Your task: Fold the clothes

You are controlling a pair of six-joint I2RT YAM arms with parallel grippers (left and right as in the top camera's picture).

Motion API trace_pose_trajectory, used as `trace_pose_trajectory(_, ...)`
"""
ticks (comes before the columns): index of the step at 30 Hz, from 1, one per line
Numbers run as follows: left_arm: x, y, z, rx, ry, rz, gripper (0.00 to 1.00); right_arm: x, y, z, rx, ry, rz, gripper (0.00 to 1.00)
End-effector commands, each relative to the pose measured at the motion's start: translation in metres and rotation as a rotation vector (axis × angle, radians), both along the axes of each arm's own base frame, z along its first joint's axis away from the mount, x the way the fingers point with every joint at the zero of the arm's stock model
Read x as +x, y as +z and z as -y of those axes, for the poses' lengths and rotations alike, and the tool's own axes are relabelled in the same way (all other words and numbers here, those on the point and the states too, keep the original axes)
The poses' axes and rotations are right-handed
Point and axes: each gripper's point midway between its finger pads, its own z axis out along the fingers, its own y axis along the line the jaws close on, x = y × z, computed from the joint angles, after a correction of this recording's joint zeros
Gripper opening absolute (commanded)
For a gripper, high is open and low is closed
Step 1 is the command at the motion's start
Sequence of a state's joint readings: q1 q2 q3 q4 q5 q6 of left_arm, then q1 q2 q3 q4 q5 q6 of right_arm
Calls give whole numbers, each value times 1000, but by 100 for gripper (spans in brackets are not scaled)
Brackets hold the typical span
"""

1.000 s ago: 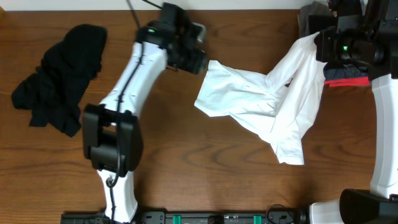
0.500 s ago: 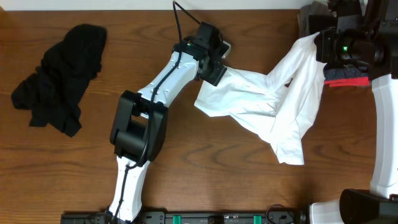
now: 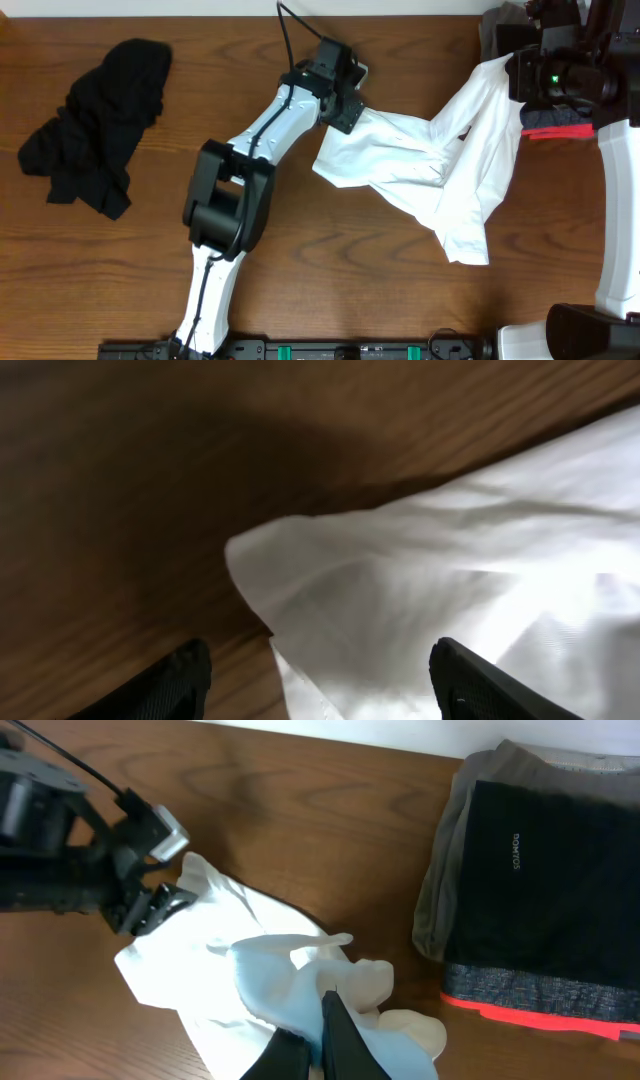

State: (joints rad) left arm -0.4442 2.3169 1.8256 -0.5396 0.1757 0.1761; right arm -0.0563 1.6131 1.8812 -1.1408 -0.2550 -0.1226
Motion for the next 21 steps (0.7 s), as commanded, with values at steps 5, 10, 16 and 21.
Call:
trace_pose_trajectory(5, 0, -14, -4, 12, 31, -25, 72, 0, 1, -1, -1, 20, 6, 4)
trace_pose_trajectory(10, -1, -15, -3, -2, 51, -38, 67, 0, 1, -1, -4, 24, 7, 4)
trace_pose_trajectory(16, -1, -15, -3, -7, 64, -43, 40, 0, 1, -1, -6, 25, 7, 5)
trace_pose_trajectory(21, -1, -15, -3, -8, 68, -44, 33, 0, 0, -1, -12, 29, 8, 6)
